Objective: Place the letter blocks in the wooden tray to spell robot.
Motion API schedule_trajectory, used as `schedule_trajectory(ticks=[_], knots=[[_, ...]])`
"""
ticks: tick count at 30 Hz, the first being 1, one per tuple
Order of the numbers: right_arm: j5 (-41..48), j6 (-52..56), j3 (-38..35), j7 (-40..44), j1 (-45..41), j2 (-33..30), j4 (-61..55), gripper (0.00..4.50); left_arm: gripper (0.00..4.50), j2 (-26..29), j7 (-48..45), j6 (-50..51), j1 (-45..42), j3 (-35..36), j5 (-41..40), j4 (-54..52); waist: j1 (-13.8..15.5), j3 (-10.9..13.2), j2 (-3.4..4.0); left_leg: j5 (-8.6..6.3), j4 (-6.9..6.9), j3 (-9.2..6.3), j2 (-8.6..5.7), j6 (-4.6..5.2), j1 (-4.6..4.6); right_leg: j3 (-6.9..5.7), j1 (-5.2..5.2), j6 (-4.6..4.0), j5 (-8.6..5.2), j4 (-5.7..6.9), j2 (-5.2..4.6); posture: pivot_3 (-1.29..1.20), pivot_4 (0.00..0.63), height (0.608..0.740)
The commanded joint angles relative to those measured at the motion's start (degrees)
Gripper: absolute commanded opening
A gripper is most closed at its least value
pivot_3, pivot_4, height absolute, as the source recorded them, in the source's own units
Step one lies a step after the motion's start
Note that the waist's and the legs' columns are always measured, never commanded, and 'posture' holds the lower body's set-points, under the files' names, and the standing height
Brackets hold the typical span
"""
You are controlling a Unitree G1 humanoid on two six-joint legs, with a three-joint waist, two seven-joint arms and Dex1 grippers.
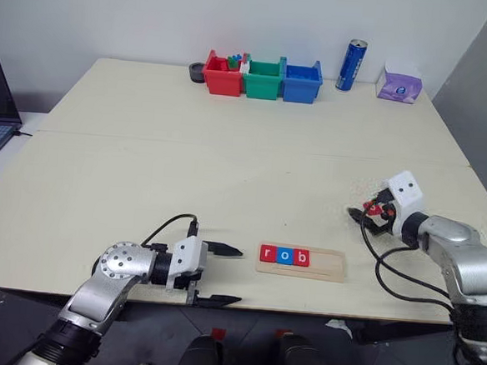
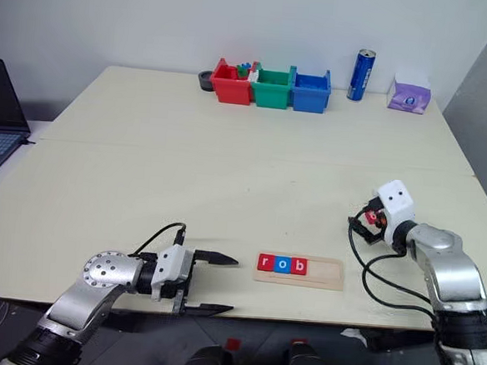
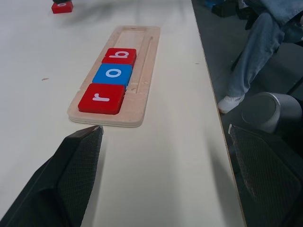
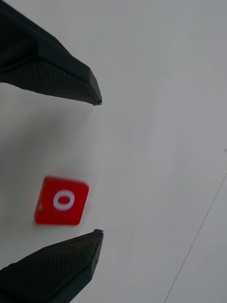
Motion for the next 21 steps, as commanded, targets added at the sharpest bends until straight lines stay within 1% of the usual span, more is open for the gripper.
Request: schedule_trajectory(ticks=[1,4,6,9,12,16,17,21], knots=[[-1.2,-2.2,-2.8,-3.4,-2.5,1.2,5.7,4.48,4.50,-0.1,0.3,-0.4,-0.3,0.3,-0.1,-1.6,0.0,0.0,0.00,0.00,-0.01,0.00,0.00,0.00,0.00,0.00,0.00,-0.01,0.01,0.00,0.00,0.00,0.150,0.740],[-0.9,-1.9,-3.8,-4.6,-2.9,2.2,9.6,4.48,4.50,-0.1,0.5,-0.2,-0.1,0.3,-0.2,-2.0,0.0,0.0,0.01,0.00,-0.03,0.00,0.00,0.00,-0.02,-0.01,0.00,-0.02,0.01,0.00,0.00,0.00,0.150,0.740],[0.1,-0.4,-4.2,-4.2,-2.3,2.8,10.1,4.48,4.50,0.0,0.7,0.0,0.1,0.2,-0.2,-2.3,0.0,0.0,0.02,0.00,-0.04,-0.01,0.01,0.00,-0.01,0.00,0.00,-0.02,0.01,0.00,0.00,0.00,0.150,0.740],[0.5,0.7,-4.7,-4.5,-1.3,3.6,10.1,3.95,4.50,0.0,0.9,0.1,0.3,0.2,-0.1,-2.5,0.0,0.0,0.03,0.00,-0.03,-0.02,0.00,0.00,0.00,-0.01,0.01,-0.02,0.02,0.01,0.00,0.00,0.150,0.740],[1.0,2.3,-5.5,-5.0,-0.2,4.6,9.2,3.01,4.50,0.0,0.8,0.1,0.3,0.1,-0.1,-2.4,0.0,0.0,0.02,0.00,-0.01,-0.02,0.00,0.00,0.01,-0.02,0.03,-0.02,0.01,0.01,0.00,0.00,0.150,0.740],[1.9,4.3,-6.9,-5.7,1.7,5.3,5.7,1.60,4.50,0.1,0.6,0.0,0.3,0.1,-0.1,-2.3,0.2,0.0,0.01,0.00,0.01,-0.03,-0.01,0.00,0.01,-0.03,0.06,-0.01,0.01,0.00,-0.01,0.00,0.150,0.740],[2.4,5.0,-7.5,-6.2,2.3,5.4,4.1,1.44,4.50,0.1,0.4,-0.1,0.3,0.1,-0.1,-2.2,0.3,0.0,0.01,0.00,0.01,-0.03,-0.02,0.00,0.00,-0.03,0.06,-0.01,0.01,0.00,-0.02,0.00,0.150,0.740],[3.4,8.4,-10.3,-8.5,8.0,5.8,-7.3,1.44,4.50,0.2,0.0,-0.2,-0.1,0.1,-0.2,-1.8,0.3,0.0,0.02,0.00,-0.02,-0.10,-0.02,0.00,-0.06,-0.02,0.04,-0.01,0.01,-0.01,-0.03,0.00,0.150,0.740]])
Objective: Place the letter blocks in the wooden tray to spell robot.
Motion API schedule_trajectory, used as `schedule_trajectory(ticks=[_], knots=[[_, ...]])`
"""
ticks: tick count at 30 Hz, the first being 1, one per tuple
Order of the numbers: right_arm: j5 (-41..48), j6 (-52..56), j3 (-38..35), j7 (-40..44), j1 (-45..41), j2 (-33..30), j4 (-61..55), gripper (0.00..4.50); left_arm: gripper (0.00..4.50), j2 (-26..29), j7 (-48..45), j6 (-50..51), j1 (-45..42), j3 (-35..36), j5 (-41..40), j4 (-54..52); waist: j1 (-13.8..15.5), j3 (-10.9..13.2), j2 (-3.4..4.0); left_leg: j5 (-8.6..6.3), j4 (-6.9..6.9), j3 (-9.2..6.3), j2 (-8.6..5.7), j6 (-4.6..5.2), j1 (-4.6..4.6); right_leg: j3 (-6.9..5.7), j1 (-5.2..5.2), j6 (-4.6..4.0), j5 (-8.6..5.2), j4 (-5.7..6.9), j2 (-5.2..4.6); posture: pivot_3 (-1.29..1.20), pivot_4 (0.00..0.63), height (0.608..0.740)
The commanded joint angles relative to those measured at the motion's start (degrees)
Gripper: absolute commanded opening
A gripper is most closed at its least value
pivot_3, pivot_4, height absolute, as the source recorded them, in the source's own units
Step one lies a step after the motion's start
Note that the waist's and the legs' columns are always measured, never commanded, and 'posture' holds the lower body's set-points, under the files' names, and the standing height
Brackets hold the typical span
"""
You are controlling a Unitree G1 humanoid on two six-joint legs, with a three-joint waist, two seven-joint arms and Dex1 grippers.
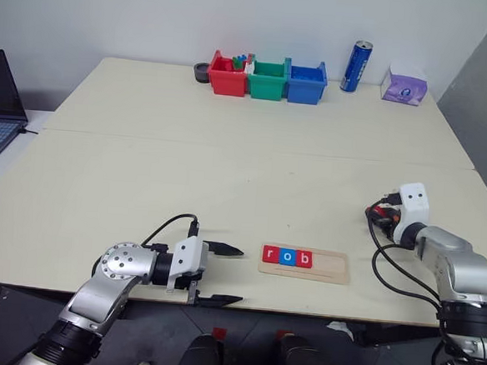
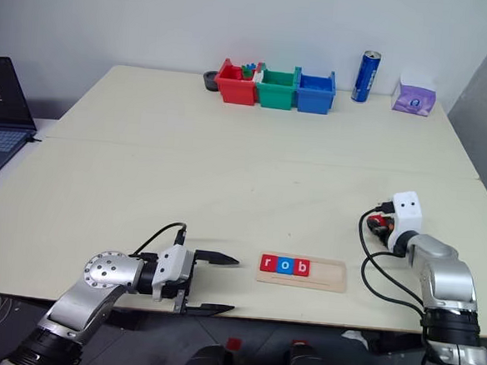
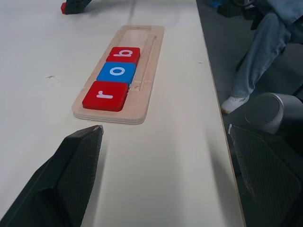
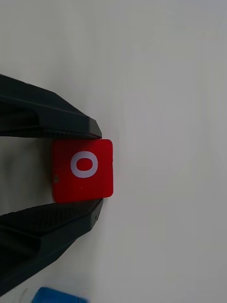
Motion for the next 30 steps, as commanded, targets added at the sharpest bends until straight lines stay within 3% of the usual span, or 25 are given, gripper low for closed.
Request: schedule_trajectory(ticks=[1,9,16,22,25,30], knots=[[0.9,3.7,-3.6,-3.2,5.6,0.9,-10.9,1.44,4.50,0.2,-0.6,-0.4,-0.5,0.1,-0.4,-1.3,0.0,0.0,0.00,0.00,-0.01,-0.02,0.01,0.00,-0.02,0.01,-0.01,0.00,0.00,0.00,0.00,0.00,0.150,0.740],[1.7,14.9,-8.9,-15.1,22.6,14.9,-37.3,1.44,4.50,0.0,-1.8,-0.7,-1.5,-0.2,-0.4,-0.2,-0.2,-0.1,0.10,0.00,-0.04,-0.12,0.08,-0.01,-0.03,0.01,-0.04,0.26,-0.17,0.04,0.01,0.00,0.150,0.740],[2.0,16.2,-8.6,-18.5,24.1,20.7,-38.1,1.44,4.50,-0.6,-3.0,-0.8,-2.9,-0.8,-0.1,0.7,-0.4,-0.1,0.10,0.01,0.01,-0.03,0.05,-0.01,0.14,0.10,-0.01,0.29,-0.16,0.02,0.02,0.00,0.150,0.740],[3.0,14.8,-11.2,-18.9,20.3,21.4,-37.9,3.48,4.50,-0.7,-3.0,-0.5,-3.2,-0.6,0.1,0.7,-0.4,-0.1,0.12,0.01,-0.01,-0.01,0.05,-0.01,0.14,0.09,-0.02,0.29,-0.16,0.01,0.04,0.00,0.150,0.740],[3.8,15.5,-12.7,-17.3,17.7,18.4,-38.8,4.47,4.50,-0.7,-2.6,-0.3,-3.0,-0.5,0.1,0.3,-0.4,-0.1,0.15,0.00,-0.02,-0.01,0.05,-0.01,0.10,0.09,-0.04,0.29,-0.16,0.01,0.04,0.00,0.150,0.740],[7.4,12.4,-12.2,-1.7,17.6,0.6,-35.1,4.47,4.50,-0.9,-2.3,-0.2,-3.0,-0.5,0.2,0.1,-0.3,0.0,0.25,0.00,-0.04,0.02,-0.03,0.00,0.06,0.10,-0.06,0.30,-0.17,-0.06,-0.01,0.00,0.150,0.740]])
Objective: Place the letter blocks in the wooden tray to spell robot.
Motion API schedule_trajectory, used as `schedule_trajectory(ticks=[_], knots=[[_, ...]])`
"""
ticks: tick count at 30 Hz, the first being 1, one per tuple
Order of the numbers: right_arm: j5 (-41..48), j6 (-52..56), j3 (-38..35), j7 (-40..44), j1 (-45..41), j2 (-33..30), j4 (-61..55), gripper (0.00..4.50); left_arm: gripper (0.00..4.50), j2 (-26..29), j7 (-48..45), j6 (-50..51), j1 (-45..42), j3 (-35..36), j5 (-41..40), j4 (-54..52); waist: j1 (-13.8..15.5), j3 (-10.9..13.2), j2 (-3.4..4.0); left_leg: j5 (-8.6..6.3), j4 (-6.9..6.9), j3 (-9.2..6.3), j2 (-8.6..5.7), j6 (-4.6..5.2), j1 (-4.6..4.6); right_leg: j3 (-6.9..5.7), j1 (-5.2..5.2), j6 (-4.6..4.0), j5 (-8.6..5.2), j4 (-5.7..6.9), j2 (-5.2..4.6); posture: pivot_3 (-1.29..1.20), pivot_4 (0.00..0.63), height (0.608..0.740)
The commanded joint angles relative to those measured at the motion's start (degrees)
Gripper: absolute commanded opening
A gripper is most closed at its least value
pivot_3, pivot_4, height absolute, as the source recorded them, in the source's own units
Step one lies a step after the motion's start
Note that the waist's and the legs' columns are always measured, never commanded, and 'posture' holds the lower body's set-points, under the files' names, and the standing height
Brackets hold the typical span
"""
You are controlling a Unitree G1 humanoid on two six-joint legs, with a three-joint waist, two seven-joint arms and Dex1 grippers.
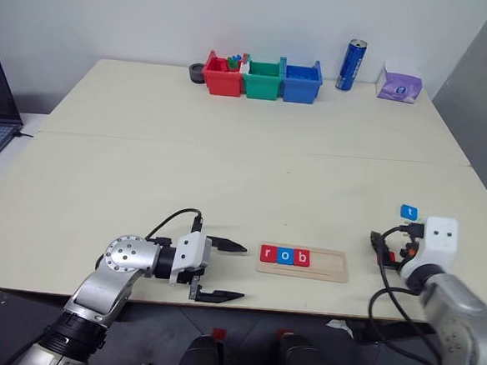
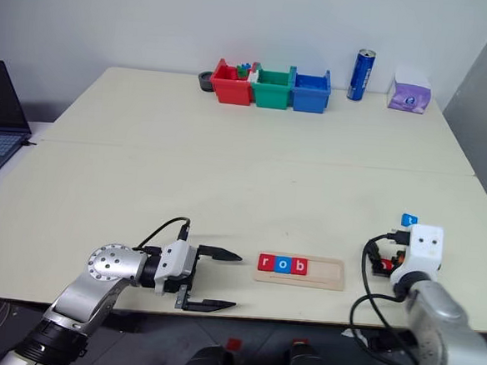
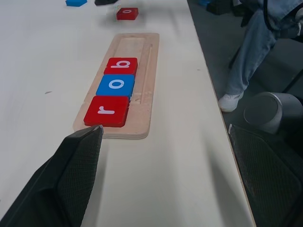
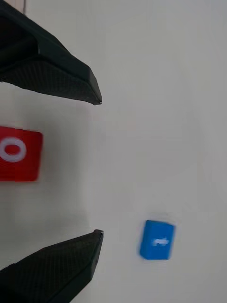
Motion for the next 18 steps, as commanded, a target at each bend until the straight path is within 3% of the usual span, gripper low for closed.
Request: schedule_trajectory(ticks=[1,9,14,18], knots=[[3.8,-4.5,-0.3,12.0,0.3,-8.9,2.3,4.47,4.50,-0.2,0.0,-0.2,-0.3,-0.3,-0.2,-0.9,0.0,0.0,-0.03,0.00,0.01,0.01,0.00,0.00,-0.01,-0.05,0.02,0.00,0.00,-0.02,0.01,0.00,0.150,0.740],[3.0,-23.6,6.0,38.0,7.1,-27.9,14.0,4.47,4.50,-0.3,0.0,-0.2,-0.2,-0.4,0.0,-0.9,0.1,0.1,-0.10,0.00,0.01,0.08,0.02,0.01,0.00,-0.10,0.04,-0.03,-0.02,0.00,0.11,0.00,0.150,0.740],[-2.6,-34.4,12.6,44.6,3.9,-33.7,24.6,4.47,4.50,-0.2,-0.2,-0.3,0.0,-0.5,0.1,-1.0,0.0,0.1,-0.13,0.00,0.05,0.11,0.02,0.01,0.04,-0.06,0.06,-0.02,0.00,0.03,0.10,0.00,0.150,0.740],[-4.5,-38.3,16.6,47.4,-1.0,-34.4,30.9,4.47,4.50,-0.2,-0.3,-0.6,0.0,-0.6,0.2,-0.8,0.0,0.1,-0.13,0.00,0.06,0.16,0.03,0.00,0.05,-0.06,0.06,-0.01,0.00,0.04,0.10,0.00,0.150,0.740]])
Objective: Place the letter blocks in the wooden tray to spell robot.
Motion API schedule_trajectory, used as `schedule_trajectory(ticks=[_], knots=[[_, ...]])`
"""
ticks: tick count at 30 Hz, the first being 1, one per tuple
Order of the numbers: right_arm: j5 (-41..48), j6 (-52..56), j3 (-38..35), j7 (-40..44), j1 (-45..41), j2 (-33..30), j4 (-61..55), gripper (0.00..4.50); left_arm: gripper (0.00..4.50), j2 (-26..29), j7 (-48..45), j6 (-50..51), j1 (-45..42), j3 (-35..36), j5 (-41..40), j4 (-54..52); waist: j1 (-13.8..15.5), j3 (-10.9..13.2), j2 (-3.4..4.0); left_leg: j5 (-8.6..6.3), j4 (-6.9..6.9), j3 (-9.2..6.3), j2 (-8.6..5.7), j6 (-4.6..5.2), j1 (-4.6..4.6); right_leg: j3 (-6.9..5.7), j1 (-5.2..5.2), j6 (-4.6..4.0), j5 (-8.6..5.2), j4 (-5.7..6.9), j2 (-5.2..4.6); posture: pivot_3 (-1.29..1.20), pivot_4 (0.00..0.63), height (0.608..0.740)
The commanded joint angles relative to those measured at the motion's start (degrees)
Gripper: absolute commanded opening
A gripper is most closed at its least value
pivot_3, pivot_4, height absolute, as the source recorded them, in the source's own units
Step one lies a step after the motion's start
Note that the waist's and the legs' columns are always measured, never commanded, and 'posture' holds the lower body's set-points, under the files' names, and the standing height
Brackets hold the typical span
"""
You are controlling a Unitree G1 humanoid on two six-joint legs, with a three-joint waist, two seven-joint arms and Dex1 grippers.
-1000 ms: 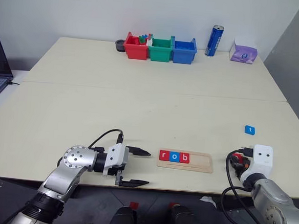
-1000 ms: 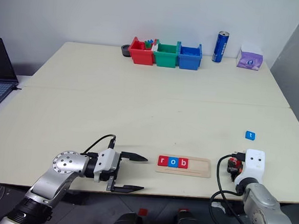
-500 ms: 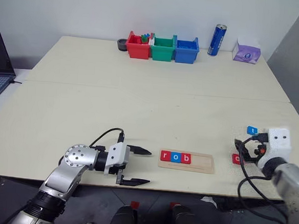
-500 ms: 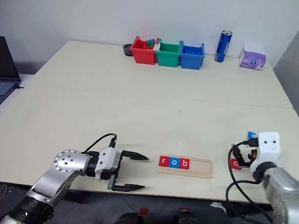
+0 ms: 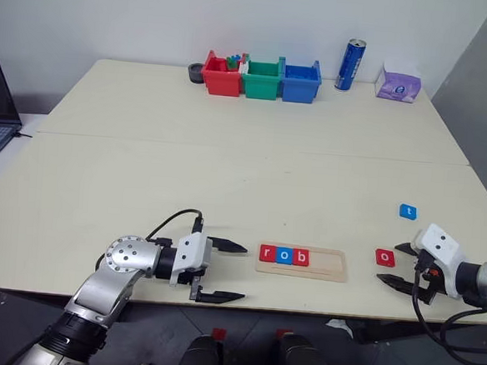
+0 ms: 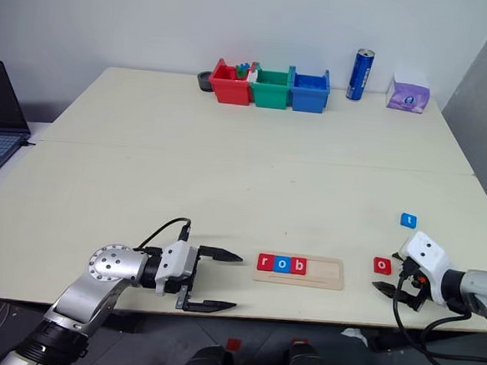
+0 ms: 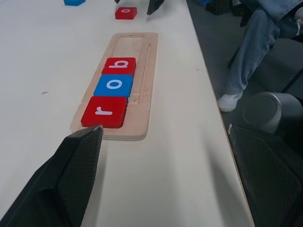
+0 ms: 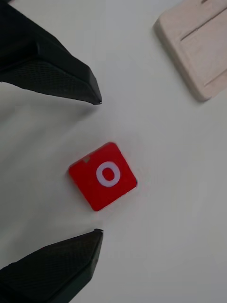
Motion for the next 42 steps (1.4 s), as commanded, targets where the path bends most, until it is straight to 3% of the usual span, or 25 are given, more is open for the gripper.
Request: schedule_trajectory(ticks=[1,4,6,14,21,27,34,42], knots=[[-2.0,-4.4,2.8,3.7,-4.0,-1.4,4.1,4.47,4.50,0.0,-0.2,-0.7,0.0,-0.4,0.1,-0.7,0.0,0.0,0.00,0.00,0.00,-0.01,0.00,0.00,0.00,-0.01,0.00,0.00,0.00,0.00,0.00,0.00,0.150,0.740],[-3.0,-5.9,5.2,6.4,-6.6,-1.9,7.3,4.47,4.50,0.1,-0.1,-1.1,0.3,-0.4,0.2,-0.5,0.1,0.0,0.00,0.00,-0.01,-0.02,0.02,0.00,-0.01,-0.01,0.00,0.00,0.00,0.00,0.00,0.00,0.150,0.740],[-3.7,-6.5,6.6,8.0,-7.8,-2.3,8.8,4.10,4.50,0.2,-0.1,-1.3,0.6,-0.3,0.3,-0.5,0.1,0.0,0.00,0.00,-0.01,-0.03,0.03,0.00,-0.01,-0.01,0.00,-0.01,0.00,0.00,-0.02,0.00,0.150,0.740],[-3.9,-6.4,7.9,10.1,-9.9,-2.2,9.2,1.42,4.50,0.5,0.4,-1.1,1.5,-0.1,0.3,-1.4,0.1,0.0,0.00,0.00,0.05,-0.08,0.03,0.00,0.01,0.00,0.03,0.00,0.01,0.02,-0.05,0.00,0.150,0.740],[-0.9,-2.5,6.5,11.4,-10.3,-3.3,-3.8,1.44,4.50,1.0,0.4,-1.1,2.0,0.2,0.2,-1.5,0.0,0.0,0.04,0.00,0.03,-0.15,0.05,0.00,0.01,0.00,0.01,0.00,0.01,0.04,-0.05,0.00,0.150,0.740],[-1.1,5.5,12.1,8.6,-12.8,-1.1,-15.4,1.44,4.50,1.0,0.4,-1.9,2.0,0.3,0.4,-0.5,0.1,0.0,0.03,0.00,0.04,-0.20,0.06,0.00,0.01,-0.03,0.01,0.00,0.01,0.04,-0.05,0.00,0.150,0.740],[-4.7,9.6,20.9,6.7,-18.5,2.0,-16.4,1.44,4.50,0.9,0.4,-2.7,2.0,0.3,0.7,0.2,0.1,0.0,0.03,0.00,0.04,-0.19,0.03,0.00,0.00,-0.02,-0.01,0.00,0.01,0.03,-0.07,0.00,0.150,0.740],[-6.2,11.2,25.5,6.4,-22.2,5.0,-15.4,1.44,4.50,0.6,1.0,-2.8,2.6,0.2,0.7,-0.4,0.1,0.0,0.02,0.00,0.04,-0.20,0.04,0.00,-0.02,-0.05,-0.02,-0.01,0.00,0.03,-0.07,0.00,0.150,0.740]])
